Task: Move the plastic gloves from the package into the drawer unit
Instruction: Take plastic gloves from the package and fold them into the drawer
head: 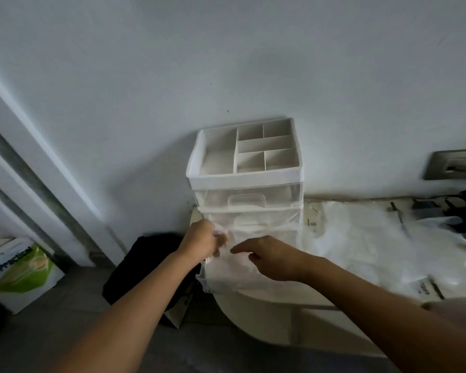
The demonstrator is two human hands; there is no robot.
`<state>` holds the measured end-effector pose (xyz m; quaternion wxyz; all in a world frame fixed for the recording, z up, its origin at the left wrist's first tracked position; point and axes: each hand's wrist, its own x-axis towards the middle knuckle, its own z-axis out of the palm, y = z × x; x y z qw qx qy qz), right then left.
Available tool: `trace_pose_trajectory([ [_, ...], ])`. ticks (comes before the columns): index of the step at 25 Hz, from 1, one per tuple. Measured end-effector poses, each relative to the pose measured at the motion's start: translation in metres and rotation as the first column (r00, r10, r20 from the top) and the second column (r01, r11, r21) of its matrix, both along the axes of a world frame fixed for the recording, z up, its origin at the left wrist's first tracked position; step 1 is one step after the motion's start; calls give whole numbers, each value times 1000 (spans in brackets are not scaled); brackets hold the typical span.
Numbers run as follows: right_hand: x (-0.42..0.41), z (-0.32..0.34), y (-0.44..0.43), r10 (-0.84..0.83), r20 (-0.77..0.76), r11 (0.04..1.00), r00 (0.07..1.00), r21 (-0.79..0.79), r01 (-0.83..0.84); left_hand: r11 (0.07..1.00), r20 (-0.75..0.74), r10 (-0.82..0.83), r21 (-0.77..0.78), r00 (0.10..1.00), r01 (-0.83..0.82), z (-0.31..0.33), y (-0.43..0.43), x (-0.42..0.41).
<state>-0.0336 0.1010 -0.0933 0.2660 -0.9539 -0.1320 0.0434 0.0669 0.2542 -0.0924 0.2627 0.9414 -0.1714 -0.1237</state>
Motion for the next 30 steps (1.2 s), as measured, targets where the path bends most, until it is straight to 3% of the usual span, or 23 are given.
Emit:
trace_pose_trajectory([
  [5,19,-26,-8,-66,-135,978,989,-204,38,989,120,3,148,993,-21,-4,-1,2],
  [9,23,-36,-4,-108,-221,916,969,-400,11,881,413,-80,455,907,-129,24,-10,-13],
  [11,23,-38,-2,-130,-241,918,962,-396,25,894,481,-123,433,868,-113,28,-20,-19],
  [14,25,-40,-2,-158,-253,937,954,-344,64,949,254,-209,287,944,133,4,-33,-30],
  [16,27,-46,-3,-126,-245,950,961,-307,46,930,8,-254,277,967,242,-22,-36,-27],
  [18,29,-51,-2,-130,-250,968,959,-242,68,914,-136,-257,289,957,286,-39,-34,-23],
  [21,26,-48,-1,-400,-242,912,884,-12,409,921,-149,-200,308,968,238,-47,-33,-20],
  [24,28,-41,-7,-586,-386,667,712,268,695,955,-122,-124,256,985,152,-39,-30,-19],
  [27,29,-37,-13,-553,-423,665,718,294,686,988,-84,-30,151,996,43,-32,-24,-17],
  [30,26,-30,-12,-507,-422,728,752,257,635,942,-93,-91,314,992,116,-32,-27,-20],
])
